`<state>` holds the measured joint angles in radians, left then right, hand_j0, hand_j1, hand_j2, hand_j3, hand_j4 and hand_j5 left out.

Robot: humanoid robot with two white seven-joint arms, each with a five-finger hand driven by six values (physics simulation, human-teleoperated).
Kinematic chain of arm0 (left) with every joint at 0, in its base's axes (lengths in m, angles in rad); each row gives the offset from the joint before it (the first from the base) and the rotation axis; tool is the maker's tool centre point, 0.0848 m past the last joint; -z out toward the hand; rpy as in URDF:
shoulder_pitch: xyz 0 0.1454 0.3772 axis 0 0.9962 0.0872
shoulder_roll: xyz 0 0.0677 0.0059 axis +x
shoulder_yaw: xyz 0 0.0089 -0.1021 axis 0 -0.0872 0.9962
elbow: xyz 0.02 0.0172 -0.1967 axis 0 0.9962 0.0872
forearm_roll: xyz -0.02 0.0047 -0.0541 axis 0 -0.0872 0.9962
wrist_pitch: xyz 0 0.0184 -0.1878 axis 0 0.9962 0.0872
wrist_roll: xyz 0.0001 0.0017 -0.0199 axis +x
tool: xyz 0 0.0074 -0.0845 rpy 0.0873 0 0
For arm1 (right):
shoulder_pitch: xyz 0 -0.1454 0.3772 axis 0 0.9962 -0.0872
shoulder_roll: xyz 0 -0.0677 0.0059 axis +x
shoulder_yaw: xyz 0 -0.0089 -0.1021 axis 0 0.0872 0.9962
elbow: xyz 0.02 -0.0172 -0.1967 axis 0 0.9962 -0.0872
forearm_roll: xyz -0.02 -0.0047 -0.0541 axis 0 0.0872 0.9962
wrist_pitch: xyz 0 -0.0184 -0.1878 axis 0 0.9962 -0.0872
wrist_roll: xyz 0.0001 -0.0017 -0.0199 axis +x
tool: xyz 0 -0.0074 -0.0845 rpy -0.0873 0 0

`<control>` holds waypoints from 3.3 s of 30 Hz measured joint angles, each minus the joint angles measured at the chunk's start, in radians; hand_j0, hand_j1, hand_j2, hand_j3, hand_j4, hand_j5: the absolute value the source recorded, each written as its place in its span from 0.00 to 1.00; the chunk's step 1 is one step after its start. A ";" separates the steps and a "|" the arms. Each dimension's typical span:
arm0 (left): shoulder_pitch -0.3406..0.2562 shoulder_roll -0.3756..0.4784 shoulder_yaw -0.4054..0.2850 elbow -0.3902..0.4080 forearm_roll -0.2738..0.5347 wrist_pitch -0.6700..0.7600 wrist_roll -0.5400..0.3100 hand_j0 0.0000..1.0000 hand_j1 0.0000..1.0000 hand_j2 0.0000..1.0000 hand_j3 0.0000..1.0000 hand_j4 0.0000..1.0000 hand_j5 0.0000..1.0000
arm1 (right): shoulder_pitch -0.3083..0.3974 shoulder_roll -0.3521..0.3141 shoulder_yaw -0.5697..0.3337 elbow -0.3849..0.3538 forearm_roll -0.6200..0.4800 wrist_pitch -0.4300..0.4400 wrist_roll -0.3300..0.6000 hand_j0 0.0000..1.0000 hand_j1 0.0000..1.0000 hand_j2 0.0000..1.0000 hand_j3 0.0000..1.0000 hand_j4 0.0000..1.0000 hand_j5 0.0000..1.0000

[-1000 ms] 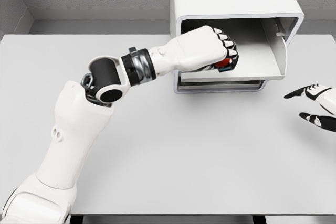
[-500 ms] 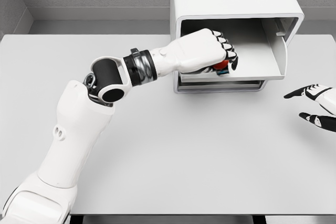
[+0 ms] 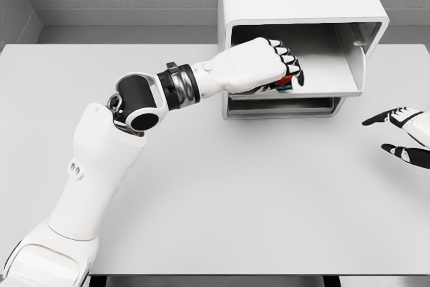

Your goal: Slide open multi-storey tabletop storage cabinets and put open load switch and slide close multi-storey tabletop storage cabinets

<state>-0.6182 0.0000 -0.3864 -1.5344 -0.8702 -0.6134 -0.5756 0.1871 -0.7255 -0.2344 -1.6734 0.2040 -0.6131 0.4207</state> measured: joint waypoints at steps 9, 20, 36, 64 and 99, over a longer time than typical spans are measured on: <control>-0.003 0.000 0.005 -0.001 0.001 0.000 0.000 0.72 0.72 0.72 0.72 0.72 0.72 | -0.002 0.002 0.000 -0.002 0.000 0.000 0.000 0.70 0.70 0.70 0.70 0.70 0.70; -0.008 0.000 0.006 -0.007 0.001 -0.001 -0.001 0.81 0.81 0.81 0.81 0.81 0.81 | -0.002 0.003 0.000 0.000 0.002 0.000 0.000 0.72 0.72 0.72 0.72 0.72 0.72; -0.009 0.000 0.012 -0.059 -0.054 -0.006 -0.018 0.98 0.98 0.98 0.98 0.98 0.98 | -0.002 0.003 0.000 0.000 0.002 0.000 0.000 0.72 0.72 0.72 0.72 0.72 0.72; 0.522 0.393 0.547 -0.108 0.444 0.000 0.005 1.00 1.00 1.00 1.00 1.00 1.00 | -0.114 0.092 0.127 -0.064 0.011 0.000 0.014 0.64 0.64 0.64 0.64 0.64 0.64; 0.545 0.397 0.570 -0.032 0.437 0.000 0.005 1.00 1.00 1.00 1.00 1.00 1.00 | -0.376 0.167 0.302 0.128 0.039 0.000 0.086 0.68 0.68 0.68 0.68 0.68 0.68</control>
<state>-0.0736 0.3968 0.1834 -1.5659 -0.4328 -0.6135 -0.5710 -0.1886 -0.5581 0.0677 -1.5456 0.2430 -0.6131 0.5068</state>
